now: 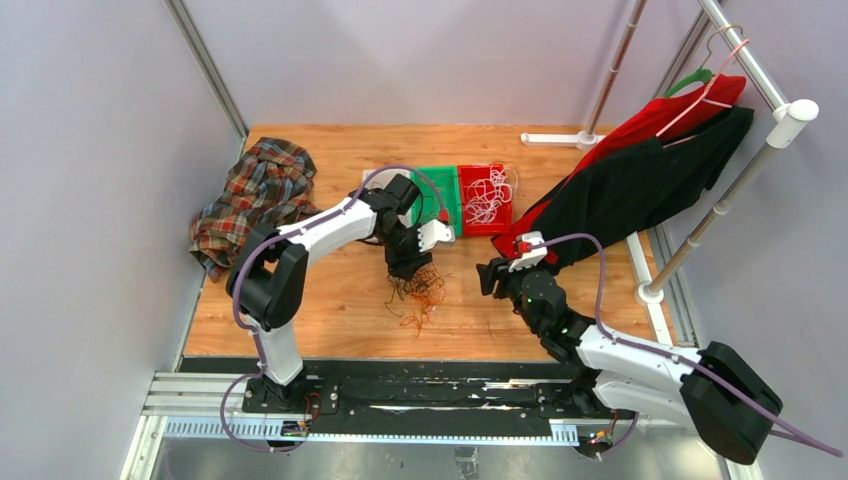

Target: Untangle the cables

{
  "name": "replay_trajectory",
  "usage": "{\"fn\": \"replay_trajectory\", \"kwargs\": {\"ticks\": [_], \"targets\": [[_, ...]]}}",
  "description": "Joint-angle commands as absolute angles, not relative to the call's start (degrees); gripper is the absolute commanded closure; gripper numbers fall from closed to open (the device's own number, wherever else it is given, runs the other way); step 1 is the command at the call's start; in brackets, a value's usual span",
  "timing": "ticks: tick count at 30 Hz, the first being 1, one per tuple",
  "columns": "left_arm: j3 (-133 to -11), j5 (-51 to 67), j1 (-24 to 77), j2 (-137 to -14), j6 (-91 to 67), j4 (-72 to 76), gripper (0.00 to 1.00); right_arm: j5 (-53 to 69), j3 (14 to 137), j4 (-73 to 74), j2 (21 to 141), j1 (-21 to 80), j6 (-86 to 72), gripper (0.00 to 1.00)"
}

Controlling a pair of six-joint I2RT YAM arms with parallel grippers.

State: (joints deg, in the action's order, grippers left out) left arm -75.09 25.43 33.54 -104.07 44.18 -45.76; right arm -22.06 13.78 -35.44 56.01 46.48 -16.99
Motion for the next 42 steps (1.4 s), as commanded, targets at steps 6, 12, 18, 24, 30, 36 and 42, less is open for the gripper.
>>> {"fn": "replay_trajectory", "kwargs": {"ticks": [6,12,18,24,30,36,42], "targets": [[-73.6,30.3,30.0,-100.9,39.4,-42.3,0.99,-9.3,19.6,-45.4,68.8,46.0,-20.7,0.42],[-72.9,32.0,29.3,-94.9,41.6,-47.5,0.99,-0.9,24.6,-51.2,80.3,46.0,-23.4,0.38],[-74.0,33.2,29.3,-92.3,41.4,-50.4,0.99,4.1,26.6,-60.1,88.7,46.8,-23.8,0.35],[-75.7,35.1,29.3,-89.7,38.8,-53.6,0.99,3.0,25.4,-62.5,86.0,49.3,-19.6,0.31],[-76.7,38.8,29.3,-85.4,34.2,-54.5,0.99,3.5,27.9,-60.1,84.6,51.4,-15.9,0.3],[-77.9,41.1,29.3,-82.5,34.3,-56.9,0.99,3.7,30.4,-61.6,86.1,52.5,-15.6,0.3],[-78.9,43.0,29.4,-82.1,32.9,-57.5,0.99,-0.2,32.2,-63.5,87.5,54.6,-16.5,0.3]]}}
